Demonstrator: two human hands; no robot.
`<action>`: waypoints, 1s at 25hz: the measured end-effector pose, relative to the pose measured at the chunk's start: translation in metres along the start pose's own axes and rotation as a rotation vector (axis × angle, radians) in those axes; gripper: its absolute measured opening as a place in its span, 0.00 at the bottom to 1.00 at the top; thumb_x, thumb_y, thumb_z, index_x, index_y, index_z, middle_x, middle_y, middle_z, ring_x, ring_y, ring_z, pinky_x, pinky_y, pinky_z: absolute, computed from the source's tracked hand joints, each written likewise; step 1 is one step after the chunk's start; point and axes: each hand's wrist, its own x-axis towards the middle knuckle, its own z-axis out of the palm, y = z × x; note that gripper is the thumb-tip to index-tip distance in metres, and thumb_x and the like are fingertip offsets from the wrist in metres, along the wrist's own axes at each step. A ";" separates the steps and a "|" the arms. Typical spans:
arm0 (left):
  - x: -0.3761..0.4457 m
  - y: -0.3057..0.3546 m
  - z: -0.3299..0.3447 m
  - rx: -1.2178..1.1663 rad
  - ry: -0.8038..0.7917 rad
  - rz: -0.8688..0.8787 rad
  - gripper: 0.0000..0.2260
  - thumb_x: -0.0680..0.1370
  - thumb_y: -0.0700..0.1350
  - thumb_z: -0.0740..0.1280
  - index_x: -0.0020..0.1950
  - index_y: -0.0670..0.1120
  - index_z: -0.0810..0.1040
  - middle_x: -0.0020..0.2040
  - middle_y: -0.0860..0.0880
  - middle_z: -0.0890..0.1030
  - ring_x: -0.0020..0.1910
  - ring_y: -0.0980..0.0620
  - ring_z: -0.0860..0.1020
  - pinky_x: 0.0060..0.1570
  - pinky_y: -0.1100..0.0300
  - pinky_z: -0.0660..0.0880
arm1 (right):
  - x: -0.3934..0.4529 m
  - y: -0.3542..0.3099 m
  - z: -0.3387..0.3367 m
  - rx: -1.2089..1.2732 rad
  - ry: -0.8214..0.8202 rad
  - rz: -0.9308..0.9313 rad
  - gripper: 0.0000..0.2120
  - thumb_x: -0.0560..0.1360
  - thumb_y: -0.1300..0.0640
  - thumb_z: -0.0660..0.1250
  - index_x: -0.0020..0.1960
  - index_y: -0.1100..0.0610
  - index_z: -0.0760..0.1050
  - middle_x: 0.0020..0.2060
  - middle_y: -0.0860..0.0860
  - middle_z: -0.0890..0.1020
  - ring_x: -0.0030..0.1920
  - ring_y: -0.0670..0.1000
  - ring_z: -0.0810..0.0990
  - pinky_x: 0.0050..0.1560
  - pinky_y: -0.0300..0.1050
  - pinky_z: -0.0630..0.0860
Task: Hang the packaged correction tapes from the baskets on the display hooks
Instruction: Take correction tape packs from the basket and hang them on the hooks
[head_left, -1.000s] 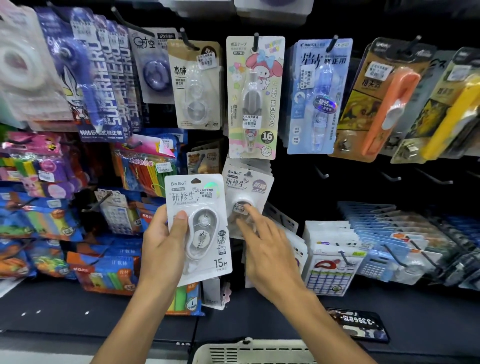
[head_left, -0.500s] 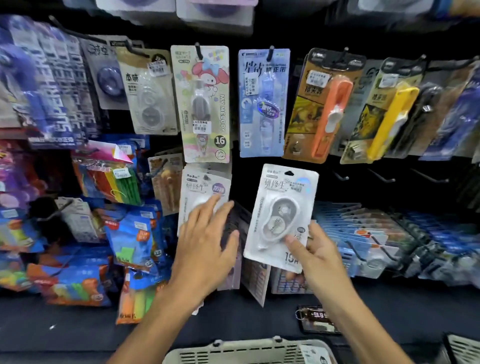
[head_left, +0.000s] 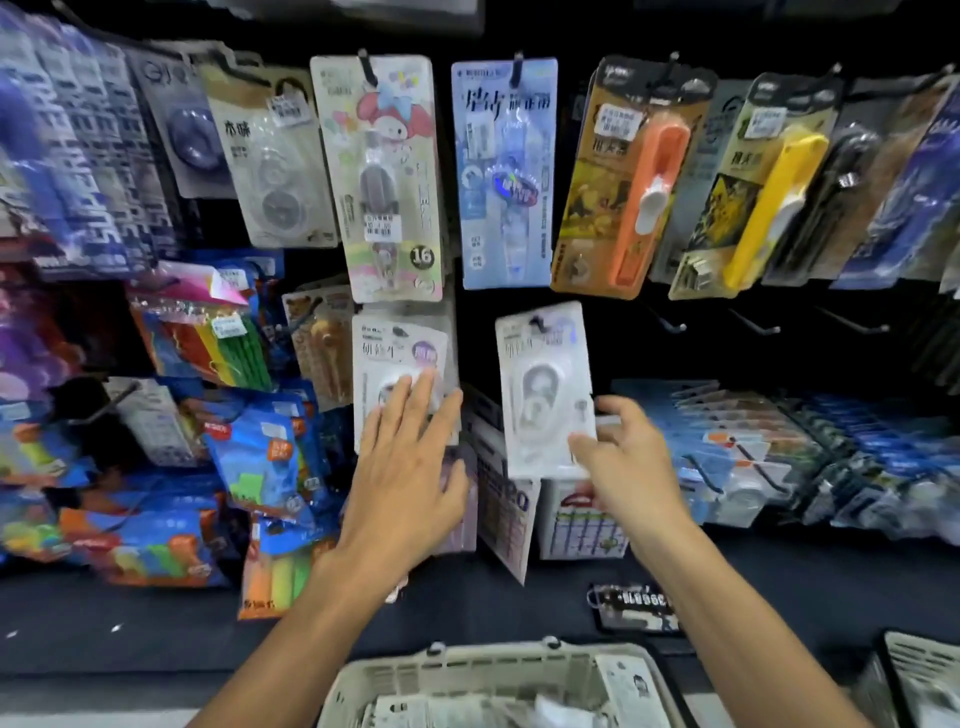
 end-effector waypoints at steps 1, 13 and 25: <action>-0.008 0.002 0.002 -0.044 0.032 -0.010 0.30 0.82 0.49 0.64 0.83 0.51 0.57 0.85 0.50 0.48 0.83 0.51 0.42 0.78 0.55 0.39 | 0.005 0.008 0.000 -0.050 0.019 0.035 0.20 0.78 0.56 0.67 0.67 0.43 0.68 0.55 0.42 0.80 0.46 0.48 0.82 0.36 0.42 0.75; -0.236 -0.048 0.149 -0.168 -0.882 -0.586 0.14 0.80 0.40 0.66 0.63 0.49 0.81 0.61 0.47 0.84 0.55 0.47 0.82 0.55 0.59 0.76 | -0.191 0.273 0.063 -0.909 -0.900 0.112 0.33 0.75 0.61 0.66 0.78 0.50 0.61 0.77 0.52 0.65 0.76 0.55 0.64 0.74 0.48 0.62; -0.245 -0.059 0.176 -0.550 -1.176 -0.789 0.15 0.80 0.32 0.62 0.56 0.49 0.83 0.49 0.46 0.85 0.39 0.52 0.83 0.35 0.63 0.77 | -0.199 0.296 0.083 -1.009 -0.841 -0.839 0.30 0.69 0.59 0.74 0.70 0.51 0.75 0.68 0.51 0.79 0.68 0.58 0.77 0.66 0.55 0.75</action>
